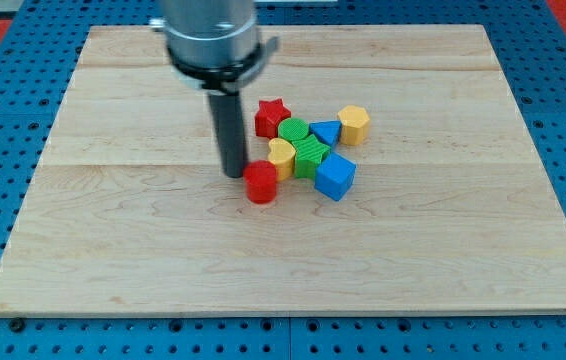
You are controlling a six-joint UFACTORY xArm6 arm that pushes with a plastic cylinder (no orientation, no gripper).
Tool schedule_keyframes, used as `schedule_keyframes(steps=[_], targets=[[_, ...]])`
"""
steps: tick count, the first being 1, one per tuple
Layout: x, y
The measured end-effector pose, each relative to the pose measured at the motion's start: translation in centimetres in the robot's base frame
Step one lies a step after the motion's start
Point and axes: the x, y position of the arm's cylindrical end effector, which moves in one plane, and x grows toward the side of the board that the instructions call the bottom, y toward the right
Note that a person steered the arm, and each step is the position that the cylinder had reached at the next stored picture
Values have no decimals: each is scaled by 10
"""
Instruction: Move the red circle towards the bottom right side of the board
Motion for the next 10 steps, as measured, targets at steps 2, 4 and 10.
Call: schedule_keyframes(steps=[2, 4, 10], targets=[[34, 63], [39, 17], [84, 156]])
